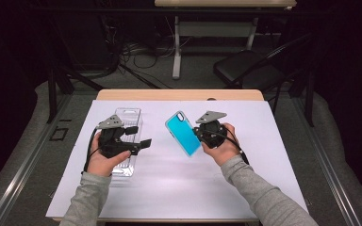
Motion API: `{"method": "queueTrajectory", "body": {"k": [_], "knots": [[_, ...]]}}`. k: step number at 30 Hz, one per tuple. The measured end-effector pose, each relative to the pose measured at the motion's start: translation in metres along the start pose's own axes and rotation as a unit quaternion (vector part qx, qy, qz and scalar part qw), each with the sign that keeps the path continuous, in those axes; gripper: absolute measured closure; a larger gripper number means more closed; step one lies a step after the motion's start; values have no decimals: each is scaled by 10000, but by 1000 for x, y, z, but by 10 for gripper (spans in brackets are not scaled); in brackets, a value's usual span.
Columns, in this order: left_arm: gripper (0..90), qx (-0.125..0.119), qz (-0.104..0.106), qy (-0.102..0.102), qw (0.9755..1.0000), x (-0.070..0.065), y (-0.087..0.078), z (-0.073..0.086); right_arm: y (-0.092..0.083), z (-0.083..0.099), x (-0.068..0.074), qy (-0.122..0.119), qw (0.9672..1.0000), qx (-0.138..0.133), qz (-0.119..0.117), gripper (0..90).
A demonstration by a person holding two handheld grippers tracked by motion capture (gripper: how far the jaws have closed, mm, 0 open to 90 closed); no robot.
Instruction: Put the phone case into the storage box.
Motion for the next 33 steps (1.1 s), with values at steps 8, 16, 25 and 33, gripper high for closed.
{"method": "queueTrajectory", "body": {"k": [8,16,25,33], "knots": [[280,-116,194,-10,9997,-5,4,0,0,-1,8,203,9992,-343,95,892],[338,-244,319,-49,9992,-11,9,0,3,1,15,396,9973,-606,122,892],[412,-384,416,-129,9983,-16,12,1,4,-1,24,464,9954,-836,110,892],[455,-388,492,-294,9976,-22,16,3,4,-2,27,525,9936,-994,95,892]]}}
Point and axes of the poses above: each handheld gripper's, and its own axes: y roughly forward along the jaws, z roughly out of its underside, x roughly to its left, the point moved 1 cm from there along y, roughly forward along the jaws, and after that the axes turned 7 degrees about x, right-handed, at the moved point
